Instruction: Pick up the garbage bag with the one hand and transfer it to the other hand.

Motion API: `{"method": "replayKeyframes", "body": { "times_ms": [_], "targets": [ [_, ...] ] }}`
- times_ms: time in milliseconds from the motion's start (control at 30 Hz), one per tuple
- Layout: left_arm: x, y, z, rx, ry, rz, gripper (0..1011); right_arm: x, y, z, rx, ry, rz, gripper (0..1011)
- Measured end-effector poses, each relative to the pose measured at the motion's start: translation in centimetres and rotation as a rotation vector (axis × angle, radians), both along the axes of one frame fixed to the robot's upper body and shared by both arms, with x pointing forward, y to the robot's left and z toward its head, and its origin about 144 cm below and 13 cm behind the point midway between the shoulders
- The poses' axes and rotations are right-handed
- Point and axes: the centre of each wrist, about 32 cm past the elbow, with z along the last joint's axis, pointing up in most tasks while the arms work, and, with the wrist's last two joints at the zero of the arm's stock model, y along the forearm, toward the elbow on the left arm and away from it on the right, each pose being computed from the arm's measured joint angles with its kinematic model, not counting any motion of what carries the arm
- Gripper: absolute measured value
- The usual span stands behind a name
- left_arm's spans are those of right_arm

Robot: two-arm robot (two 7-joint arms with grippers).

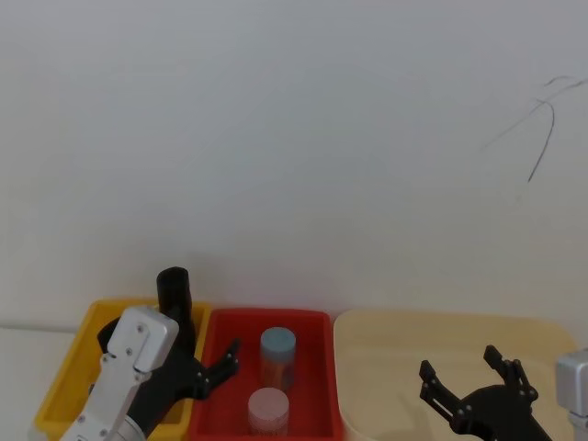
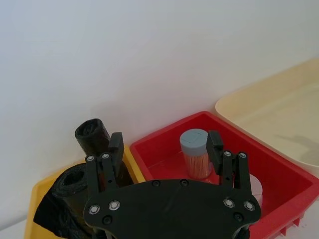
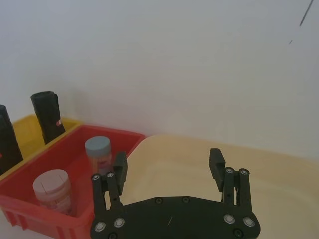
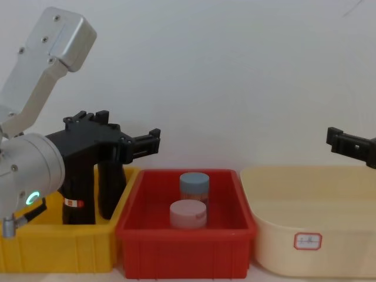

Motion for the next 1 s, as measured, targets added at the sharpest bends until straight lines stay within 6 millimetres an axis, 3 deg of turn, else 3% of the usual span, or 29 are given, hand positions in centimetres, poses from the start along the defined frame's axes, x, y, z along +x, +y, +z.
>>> {"method": "replayKeyframes", "body": {
  "times_ms": [367, 1000],
  "targets": [
    [-0.1, 0.3, 0.0, 0.002, 0.000, -0.009, 1001, 0.0, 0.0, 0.0, 0.000, 0.000, 0.000, 1000],
    [-1.4, 4.1, -0.2, -0.014, 0.031, -0.007, 1001, 0.0, 0.0, 0.0, 0.000, 0.000, 0.000, 1000]
  ]
}}
